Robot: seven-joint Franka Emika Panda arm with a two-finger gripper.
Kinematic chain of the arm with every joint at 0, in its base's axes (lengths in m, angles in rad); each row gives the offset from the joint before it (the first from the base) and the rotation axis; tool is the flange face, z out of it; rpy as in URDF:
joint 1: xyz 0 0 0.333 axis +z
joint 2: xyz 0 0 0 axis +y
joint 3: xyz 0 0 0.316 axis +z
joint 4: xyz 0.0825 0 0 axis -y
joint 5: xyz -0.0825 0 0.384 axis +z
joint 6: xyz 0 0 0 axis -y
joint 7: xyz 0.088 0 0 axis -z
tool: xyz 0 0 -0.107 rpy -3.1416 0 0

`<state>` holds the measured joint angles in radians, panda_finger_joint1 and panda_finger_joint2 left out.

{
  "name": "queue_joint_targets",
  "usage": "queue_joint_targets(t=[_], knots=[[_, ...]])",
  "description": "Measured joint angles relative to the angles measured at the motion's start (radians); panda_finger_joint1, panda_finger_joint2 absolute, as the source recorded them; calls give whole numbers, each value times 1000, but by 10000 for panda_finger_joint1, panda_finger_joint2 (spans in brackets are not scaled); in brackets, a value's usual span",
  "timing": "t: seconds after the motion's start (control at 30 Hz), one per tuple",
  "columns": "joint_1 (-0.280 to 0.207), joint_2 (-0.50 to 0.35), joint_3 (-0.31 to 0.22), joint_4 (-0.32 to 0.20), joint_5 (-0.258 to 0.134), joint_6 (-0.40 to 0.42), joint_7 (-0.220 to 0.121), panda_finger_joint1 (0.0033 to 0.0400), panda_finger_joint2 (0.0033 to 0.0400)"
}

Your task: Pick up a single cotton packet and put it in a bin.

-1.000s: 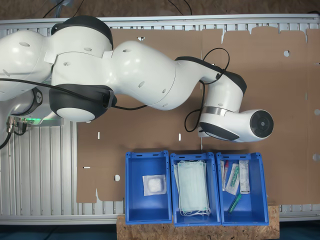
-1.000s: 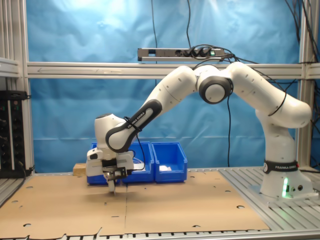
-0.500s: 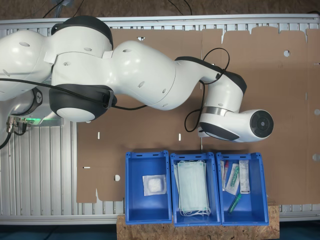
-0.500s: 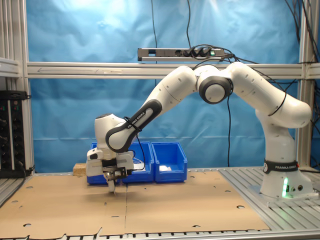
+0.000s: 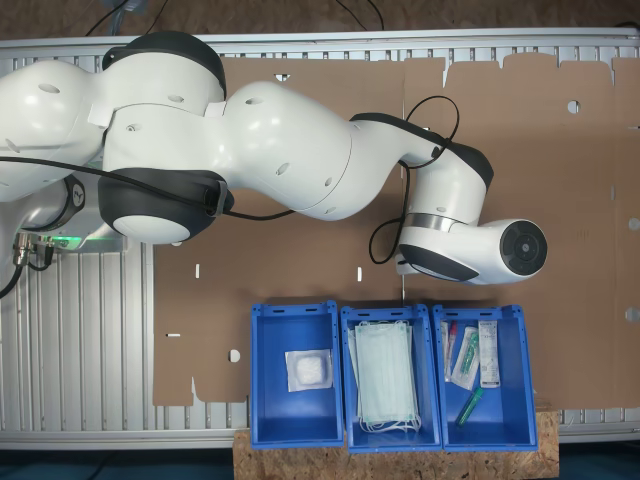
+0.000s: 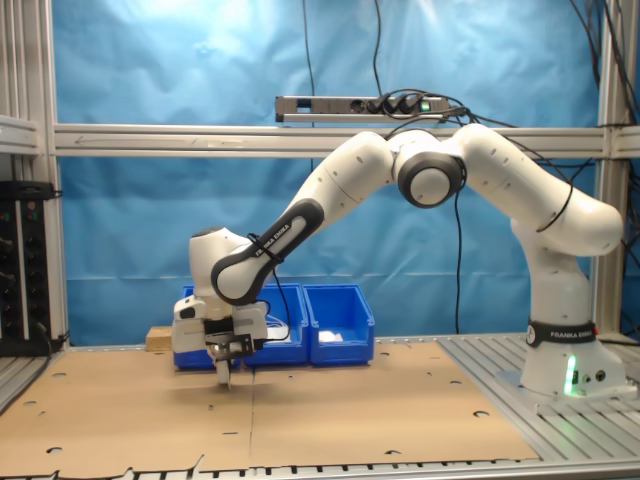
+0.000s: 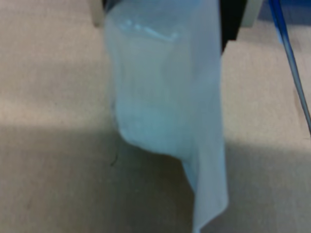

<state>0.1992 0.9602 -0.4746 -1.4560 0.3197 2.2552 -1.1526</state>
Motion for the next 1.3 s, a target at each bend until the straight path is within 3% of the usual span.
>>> queue_joint_targets(t=[0.47,0.8,1.03,1.3], knots=[[0,-16,0,0,0,-7,0,53,53],[7,-121,0,-24,0,-74,0,53,53],[29,-309,0,-111,-29,-135,0,53,53],[52,-534,0,-263,-128,-168,0,53,53]])
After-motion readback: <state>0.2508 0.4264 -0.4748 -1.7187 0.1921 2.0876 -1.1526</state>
